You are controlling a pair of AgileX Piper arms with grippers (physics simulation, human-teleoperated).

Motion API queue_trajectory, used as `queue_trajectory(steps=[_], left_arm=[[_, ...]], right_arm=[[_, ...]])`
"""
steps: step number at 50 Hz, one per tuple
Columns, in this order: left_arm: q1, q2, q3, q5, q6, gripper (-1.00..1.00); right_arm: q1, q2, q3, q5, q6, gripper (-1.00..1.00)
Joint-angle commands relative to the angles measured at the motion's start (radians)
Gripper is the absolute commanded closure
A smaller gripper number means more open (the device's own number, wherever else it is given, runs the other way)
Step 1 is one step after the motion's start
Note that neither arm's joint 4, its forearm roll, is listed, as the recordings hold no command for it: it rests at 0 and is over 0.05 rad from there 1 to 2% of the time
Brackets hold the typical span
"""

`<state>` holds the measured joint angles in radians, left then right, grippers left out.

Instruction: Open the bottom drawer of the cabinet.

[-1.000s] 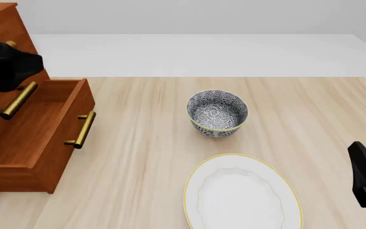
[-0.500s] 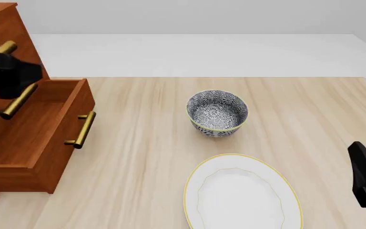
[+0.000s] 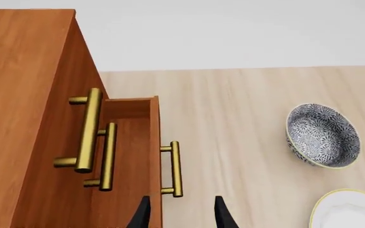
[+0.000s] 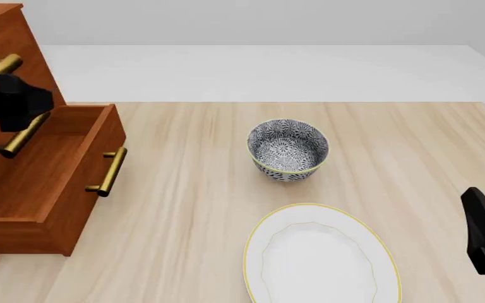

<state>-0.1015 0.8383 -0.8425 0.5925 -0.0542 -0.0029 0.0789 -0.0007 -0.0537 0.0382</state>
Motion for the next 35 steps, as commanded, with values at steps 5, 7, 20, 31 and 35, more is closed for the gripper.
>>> queue_trajectory(steps=[5, 7, 20, 31, 35], left_arm=[[0.052, 0.021, 0.001, -0.006, 0.019, -1.00], [0.057, 0.022, -0.002, -0.006, 0.024, -1.00], [0.084, 0.054, -0.015, -0.023, 0.036, -1.00], [0.088, 0.106, -0.007, -0.058, 0.038, -1.00], [0.089, 0.115, 0.008, -0.080, 0.033, -1.00]], right_arm=[[0.000, 0.000, 0.000, 0.000, 0.000, -1.00], [0.000, -0.001, 0.000, 0.000, 0.000, -1.00], [0.000, 0.000, 0.000, 0.000, 0.000, -1.00], [0.000, 0.000, 0.000, 0.000, 0.000, -1.00], [0.000, 0.000, 0.000, 0.000, 0.000, -1.00]])
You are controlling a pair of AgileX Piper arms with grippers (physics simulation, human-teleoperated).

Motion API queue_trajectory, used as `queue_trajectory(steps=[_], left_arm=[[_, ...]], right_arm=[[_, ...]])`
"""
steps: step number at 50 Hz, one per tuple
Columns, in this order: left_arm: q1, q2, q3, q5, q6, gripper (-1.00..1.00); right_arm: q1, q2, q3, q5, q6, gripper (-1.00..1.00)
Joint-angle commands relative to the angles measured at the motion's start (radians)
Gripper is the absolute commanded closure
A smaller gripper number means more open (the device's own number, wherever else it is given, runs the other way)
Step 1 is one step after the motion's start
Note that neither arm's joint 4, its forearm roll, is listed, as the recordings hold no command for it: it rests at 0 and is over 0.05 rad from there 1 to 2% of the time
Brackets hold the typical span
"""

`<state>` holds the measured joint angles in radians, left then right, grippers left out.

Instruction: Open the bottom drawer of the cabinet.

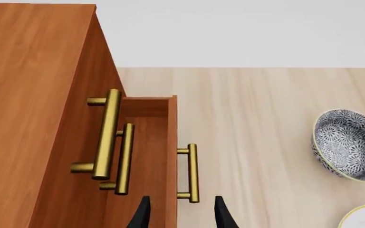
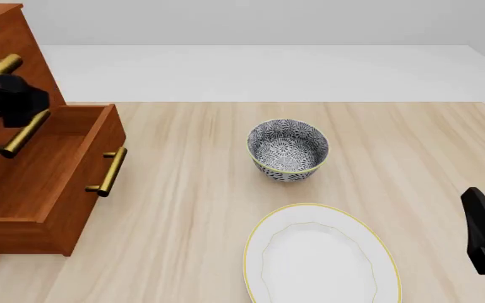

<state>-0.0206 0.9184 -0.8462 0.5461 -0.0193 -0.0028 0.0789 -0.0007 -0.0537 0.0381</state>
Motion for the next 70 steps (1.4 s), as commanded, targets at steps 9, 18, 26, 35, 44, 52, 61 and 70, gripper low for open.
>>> queue_trajectory(steps=[9, 18, 26, 35, 44, 52, 61, 70], left_arm=[[0.015, 0.062, 0.024, -0.053, -0.012, -1.00], [0.016, 0.086, 0.036, -0.070, -0.026, -1.00], [0.013, 0.091, 0.049, -0.079, -0.036, -1.00], [-0.001, 0.111, 0.060, -0.095, -0.043, -1.00], [0.006, 0.120, 0.088, -0.116, -0.047, -1.00], [0.022, 0.126, 0.104, -0.123, -0.042, -1.00], [0.045, 0.130, 0.119, -0.135, -0.037, -1.00], [0.048, 0.140, 0.134, -0.154, -0.032, -1.00]], right_arm=[[0.000, 0.000, 0.000, 0.000, 0.000, -1.00], [0.000, 0.000, 0.000, 0.000, 0.000, -1.00], [0.000, 0.000, 0.000, 0.000, 0.000, -1.00], [0.000, 0.000, 0.000, 0.000, 0.000, -1.00], [0.000, 0.000, 0.000, 0.000, 0.000, -1.00], [0.000, 0.000, 0.000, 0.000, 0.000, -1.00], [0.000, 0.000, 0.000, 0.000, 0.000, -1.00], [0.000, 0.000, 0.000, 0.000, 0.000, -1.00]])
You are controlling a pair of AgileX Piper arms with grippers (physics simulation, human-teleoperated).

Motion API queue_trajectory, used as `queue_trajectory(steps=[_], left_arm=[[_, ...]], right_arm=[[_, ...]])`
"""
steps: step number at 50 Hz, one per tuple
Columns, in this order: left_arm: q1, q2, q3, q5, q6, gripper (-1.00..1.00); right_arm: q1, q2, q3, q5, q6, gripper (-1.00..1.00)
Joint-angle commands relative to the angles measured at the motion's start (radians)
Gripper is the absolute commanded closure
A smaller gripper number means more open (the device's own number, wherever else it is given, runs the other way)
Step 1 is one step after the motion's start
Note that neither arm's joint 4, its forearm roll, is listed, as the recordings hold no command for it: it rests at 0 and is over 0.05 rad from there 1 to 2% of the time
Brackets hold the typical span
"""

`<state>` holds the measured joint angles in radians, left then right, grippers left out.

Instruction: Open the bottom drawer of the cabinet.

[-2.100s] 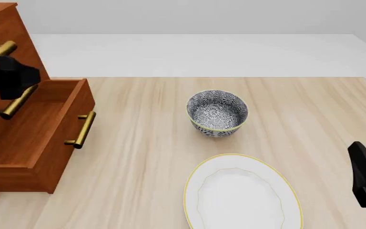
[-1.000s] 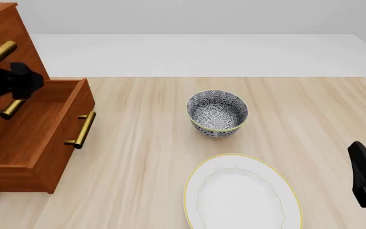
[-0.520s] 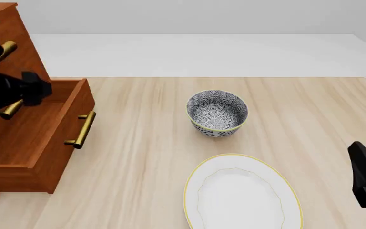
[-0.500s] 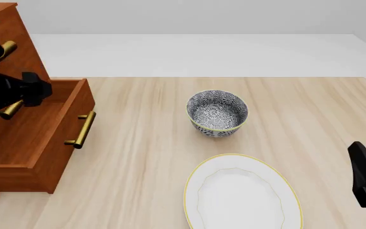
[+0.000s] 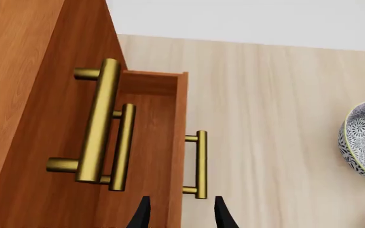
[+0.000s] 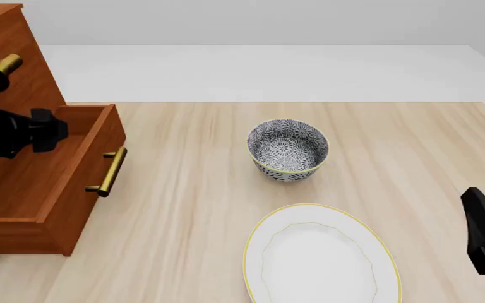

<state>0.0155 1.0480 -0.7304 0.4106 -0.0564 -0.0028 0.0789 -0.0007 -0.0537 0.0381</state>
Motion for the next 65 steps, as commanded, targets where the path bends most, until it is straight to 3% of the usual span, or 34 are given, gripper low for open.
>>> queue_trajectory(steps=[1, 65], left_arm=[[0.018, 0.012, 0.020, -0.022, 0.005, -1.00], [0.034, 0.084, 0.069, -0.098, 0.013, -1.00]], right_arm=[[0.000, 0.000, 0.000, 0.000, 0.000, -1.00], [0.000, 0.000, 0.000, 0.000, 0.000, -1.00]])
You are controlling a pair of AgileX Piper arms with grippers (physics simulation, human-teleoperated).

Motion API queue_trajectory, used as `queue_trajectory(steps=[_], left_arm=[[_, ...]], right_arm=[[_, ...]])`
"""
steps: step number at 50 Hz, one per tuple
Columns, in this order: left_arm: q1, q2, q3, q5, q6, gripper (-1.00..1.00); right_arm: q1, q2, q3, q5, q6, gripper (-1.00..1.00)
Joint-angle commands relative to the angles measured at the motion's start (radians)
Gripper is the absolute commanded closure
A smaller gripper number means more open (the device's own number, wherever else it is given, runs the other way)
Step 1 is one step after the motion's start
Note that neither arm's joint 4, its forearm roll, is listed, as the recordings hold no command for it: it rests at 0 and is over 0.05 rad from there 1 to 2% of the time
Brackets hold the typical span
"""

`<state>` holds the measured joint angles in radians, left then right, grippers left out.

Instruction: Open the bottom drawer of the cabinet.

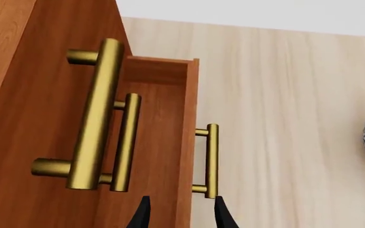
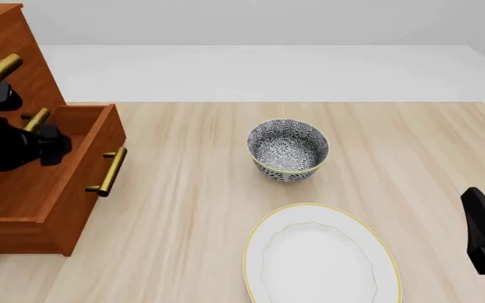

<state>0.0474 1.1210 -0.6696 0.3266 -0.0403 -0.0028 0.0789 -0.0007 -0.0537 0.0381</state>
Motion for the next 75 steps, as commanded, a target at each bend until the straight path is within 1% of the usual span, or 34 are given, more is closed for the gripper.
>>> queue_trajectory(steps=[1, 39, 75], left_arm=[[-0.001, 0.011, 0.007, -0.013, -0.002, -1.00], [-0.007, 0.062, 0.054, -0.075, -0.009, -1.00], [-0.012, 0.096, 0.069, -0.101, -0.011, -1.00]], right_arm=[[0.000, 0.000, 0.000, 0.000, 0.000, -1.00], [0.000, 0.000, 0.000, 0.000, 0.000, -1.00], [0.000, 0.000, 0.000, 0.000, 0.000, -1.00]])
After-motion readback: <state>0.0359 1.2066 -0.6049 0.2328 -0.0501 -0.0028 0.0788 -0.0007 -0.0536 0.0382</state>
